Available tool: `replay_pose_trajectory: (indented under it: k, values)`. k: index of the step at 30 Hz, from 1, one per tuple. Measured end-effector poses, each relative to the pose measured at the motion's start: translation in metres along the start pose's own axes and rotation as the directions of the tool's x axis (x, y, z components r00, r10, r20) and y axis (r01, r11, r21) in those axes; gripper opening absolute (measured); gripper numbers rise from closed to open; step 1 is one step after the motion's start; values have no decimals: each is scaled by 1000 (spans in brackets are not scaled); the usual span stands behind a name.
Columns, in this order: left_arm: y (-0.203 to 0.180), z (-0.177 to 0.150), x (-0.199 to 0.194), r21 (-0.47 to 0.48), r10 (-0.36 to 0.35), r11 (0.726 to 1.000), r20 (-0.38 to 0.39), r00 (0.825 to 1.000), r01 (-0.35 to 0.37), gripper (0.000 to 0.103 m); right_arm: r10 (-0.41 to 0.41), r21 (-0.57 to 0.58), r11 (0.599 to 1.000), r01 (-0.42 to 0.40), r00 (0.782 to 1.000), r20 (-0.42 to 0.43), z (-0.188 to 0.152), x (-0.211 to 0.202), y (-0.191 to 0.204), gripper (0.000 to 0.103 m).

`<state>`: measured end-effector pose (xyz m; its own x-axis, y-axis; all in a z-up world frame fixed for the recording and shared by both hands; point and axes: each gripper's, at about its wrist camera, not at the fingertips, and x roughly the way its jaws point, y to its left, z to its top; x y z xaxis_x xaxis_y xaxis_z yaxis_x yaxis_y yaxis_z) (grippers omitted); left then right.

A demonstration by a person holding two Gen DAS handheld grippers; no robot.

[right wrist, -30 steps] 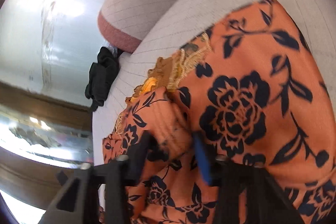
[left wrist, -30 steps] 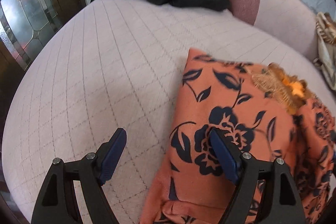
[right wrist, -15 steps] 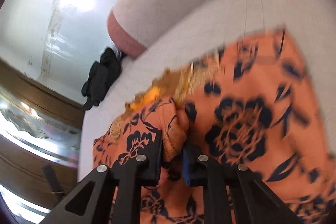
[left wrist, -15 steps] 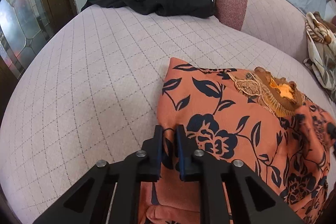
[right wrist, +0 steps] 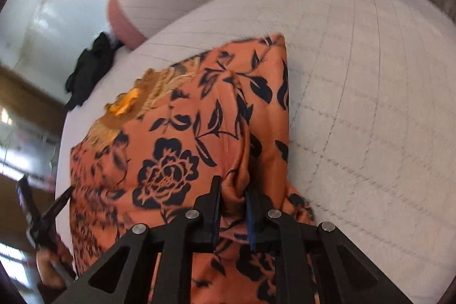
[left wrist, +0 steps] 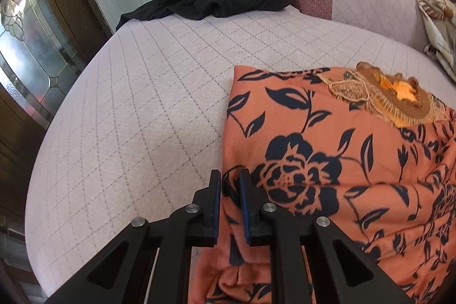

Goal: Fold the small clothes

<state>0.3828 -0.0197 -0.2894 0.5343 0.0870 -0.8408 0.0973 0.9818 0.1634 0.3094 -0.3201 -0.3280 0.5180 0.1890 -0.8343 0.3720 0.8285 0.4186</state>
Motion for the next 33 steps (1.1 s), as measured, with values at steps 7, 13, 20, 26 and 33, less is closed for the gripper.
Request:
replay_pose_trajectory:
  k: [7, 13, 20, 26, 33]
  values:
    - [7, -6, -27, -67, -1, 998, 87, 996, 7, 13, -72, 46, 997, 66, 986, 150, 10, -39, -9, 26]
    - [8, -6, -48, -73, -103, 990, 171, 980, 117, 15, 23, 42, 999, -34, 969, 246, 24, -30, 13, 26]
    - [-26, -11, -31, 66, -39, 997, 82, 996, 33, 53, 23, 25, 999, -27, 988, 150, 28, 9, 37, 26]
    - [-20, -13, -19, 55, -35, 998, 19, 999, 33, 65, -104, -70, 992, 102, 994, -24, 22, 28, 49, 25]
    - [-25, -16, -27, 80, -58, 995, 41, 997, 55, 65, -44, -100, 994, 41, 999, -31, 11, 20, 57, 26]
